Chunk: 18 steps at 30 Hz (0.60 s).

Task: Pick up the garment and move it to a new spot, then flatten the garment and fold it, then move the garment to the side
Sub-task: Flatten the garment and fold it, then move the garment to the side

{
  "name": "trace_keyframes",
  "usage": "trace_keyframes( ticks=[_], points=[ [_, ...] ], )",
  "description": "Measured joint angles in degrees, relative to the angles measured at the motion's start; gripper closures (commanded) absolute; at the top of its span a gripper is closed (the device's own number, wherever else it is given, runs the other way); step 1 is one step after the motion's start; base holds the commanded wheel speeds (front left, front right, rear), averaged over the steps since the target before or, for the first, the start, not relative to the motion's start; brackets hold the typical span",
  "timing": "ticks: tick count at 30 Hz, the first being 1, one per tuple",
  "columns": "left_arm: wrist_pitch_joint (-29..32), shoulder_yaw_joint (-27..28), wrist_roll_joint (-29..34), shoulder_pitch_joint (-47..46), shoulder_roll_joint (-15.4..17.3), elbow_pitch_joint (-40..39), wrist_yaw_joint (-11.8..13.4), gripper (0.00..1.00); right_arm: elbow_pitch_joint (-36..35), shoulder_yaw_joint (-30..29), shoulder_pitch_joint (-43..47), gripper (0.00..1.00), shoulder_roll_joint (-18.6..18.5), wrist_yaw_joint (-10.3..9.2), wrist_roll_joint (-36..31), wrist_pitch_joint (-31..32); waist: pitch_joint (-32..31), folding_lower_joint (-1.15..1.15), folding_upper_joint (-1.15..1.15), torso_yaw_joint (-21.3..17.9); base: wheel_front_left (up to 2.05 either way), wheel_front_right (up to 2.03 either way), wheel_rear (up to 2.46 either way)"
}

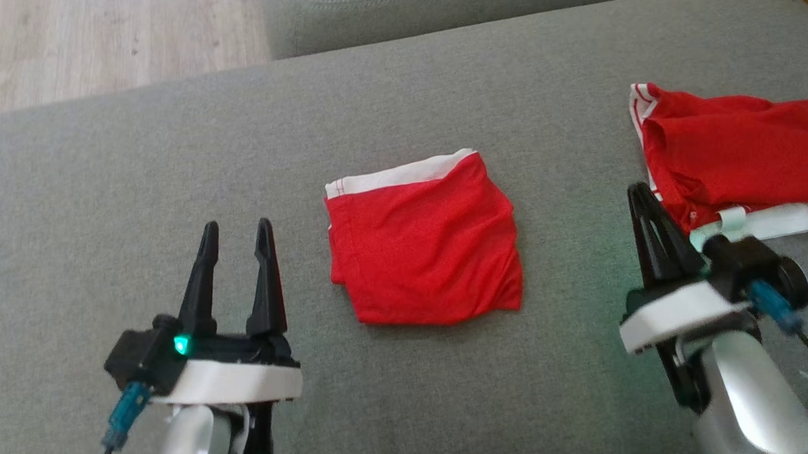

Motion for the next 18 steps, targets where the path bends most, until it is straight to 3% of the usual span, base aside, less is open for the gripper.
trace_keyframes(
  ticks=[1, 2, 9, 18],
  points=[
    [0.0, 0.15, 0.0, 0.42, 0.01, 0.2, 0.0, 0.0, -1.08, -0.66, 1.17, 0.07, 0.23, 0.0, -0.31, 0.0, -0.26, 0.0, 0.0, -0.18, 0.0, 0.0, 0.0],
    [0.0, 0.19, 0.0, 0.87, 0.01, 0.53, 0.0, 0.0, -1.89, -1.2, 2.32, 0.0, 0.44, 0.0, -0.21, 0.0, -0.49, 0.0, 0.0, -0.31, 0.0, 0.0, 0.0],
    [0.0, 0.4, 0.0, 2.53, 0.02, 1.89, 0.0, 0.0, -4.38, -1.22, 7.14, 0.0, 0.94, 0.0, 3.8, 0.0, -1.25, 0.0, 0.0, -0.4, 0.0, 0.0, 0.0],
    [0.0, 0.3, 0.0, 2.49, 0.02, 1.7, 0.0, 0.0, -5.05, -1.65, 7.07, 0.0, 1.08, 0.0, 3.7, 0.0, -0.08, 0.0, 0.0, 0.55, 0.0, 0.0, 0.0]
  ],
)
